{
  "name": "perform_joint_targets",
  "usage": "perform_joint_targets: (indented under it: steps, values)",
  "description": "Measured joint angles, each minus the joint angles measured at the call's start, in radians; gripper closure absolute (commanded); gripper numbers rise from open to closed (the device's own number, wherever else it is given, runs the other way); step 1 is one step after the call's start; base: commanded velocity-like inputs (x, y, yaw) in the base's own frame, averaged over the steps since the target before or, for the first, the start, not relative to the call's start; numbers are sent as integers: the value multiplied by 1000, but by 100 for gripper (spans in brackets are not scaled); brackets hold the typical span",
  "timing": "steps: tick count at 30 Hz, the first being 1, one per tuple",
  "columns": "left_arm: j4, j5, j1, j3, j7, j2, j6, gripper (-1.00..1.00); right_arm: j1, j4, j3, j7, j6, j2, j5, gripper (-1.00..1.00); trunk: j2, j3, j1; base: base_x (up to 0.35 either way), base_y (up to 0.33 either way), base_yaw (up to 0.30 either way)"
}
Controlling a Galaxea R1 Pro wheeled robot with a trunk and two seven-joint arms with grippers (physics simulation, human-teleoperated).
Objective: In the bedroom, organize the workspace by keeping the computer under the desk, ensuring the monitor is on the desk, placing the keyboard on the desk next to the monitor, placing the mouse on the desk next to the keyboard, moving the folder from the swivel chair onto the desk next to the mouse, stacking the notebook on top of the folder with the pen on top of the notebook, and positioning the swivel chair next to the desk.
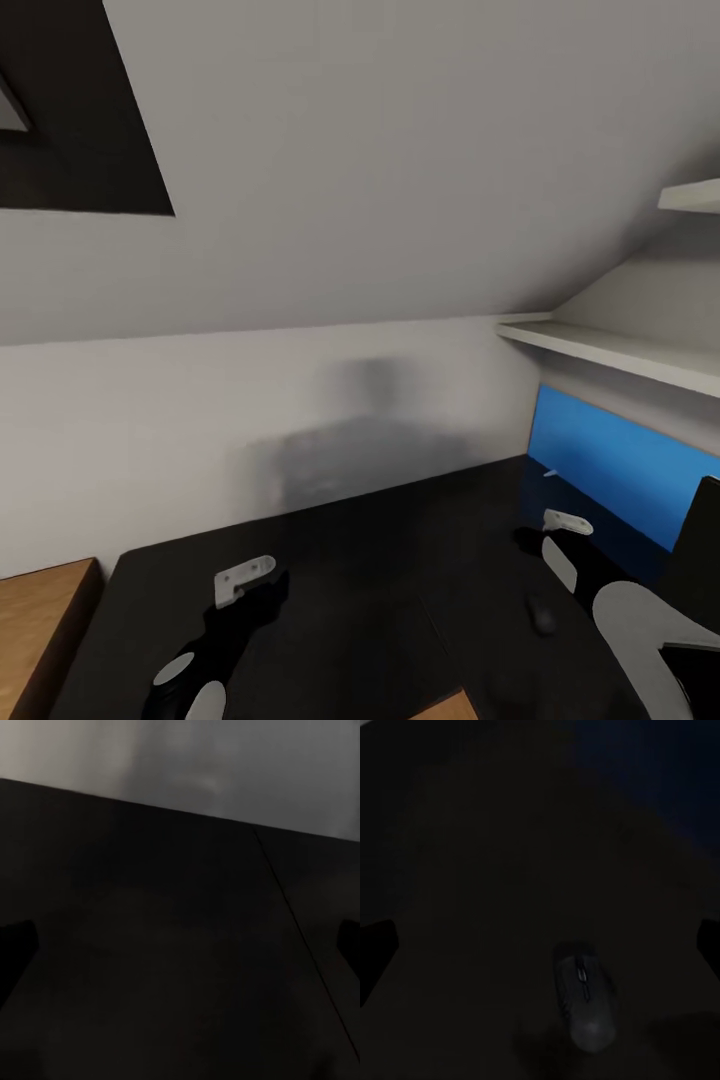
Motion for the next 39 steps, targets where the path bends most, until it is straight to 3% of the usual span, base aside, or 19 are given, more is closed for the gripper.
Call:
perform_joint_targets:
  steps: [23,30,39]
  values:
    - [0,1,1,-2,0,0,0,-100,1,44,3,-1,10,-3,1,-100,-160,-71,88,0,0,0]
    - [0,1,1,-2,1,0,0,-100,1,44,3,2,12,-27,-1,-100,-209,-93,115,0,0,0]
    - [0,2,0,-2,1,0,0,-100,1,44,2,3,11,-30,-2,-100,-272,-121,150,0,0,0]
